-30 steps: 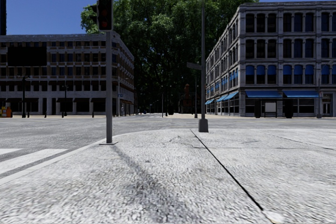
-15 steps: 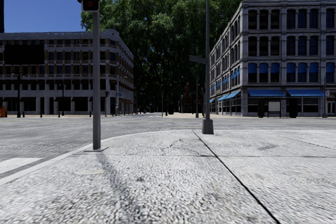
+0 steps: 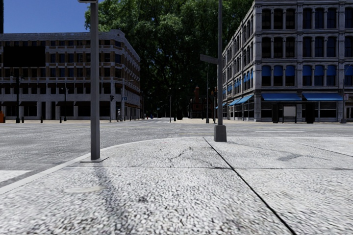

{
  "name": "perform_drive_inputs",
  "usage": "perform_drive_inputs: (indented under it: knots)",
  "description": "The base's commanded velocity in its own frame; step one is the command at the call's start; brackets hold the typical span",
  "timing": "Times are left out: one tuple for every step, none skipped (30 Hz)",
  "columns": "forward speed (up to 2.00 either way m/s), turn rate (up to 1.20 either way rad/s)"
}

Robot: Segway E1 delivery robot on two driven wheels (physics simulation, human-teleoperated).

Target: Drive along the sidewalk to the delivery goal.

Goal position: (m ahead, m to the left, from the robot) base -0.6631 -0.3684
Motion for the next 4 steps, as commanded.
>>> perform_drive_inputs:
  knots:
    - [0.0,0.0]
    - [0.0,0.0]
    - [0.0,0.0]
    - [0.0,0.0]
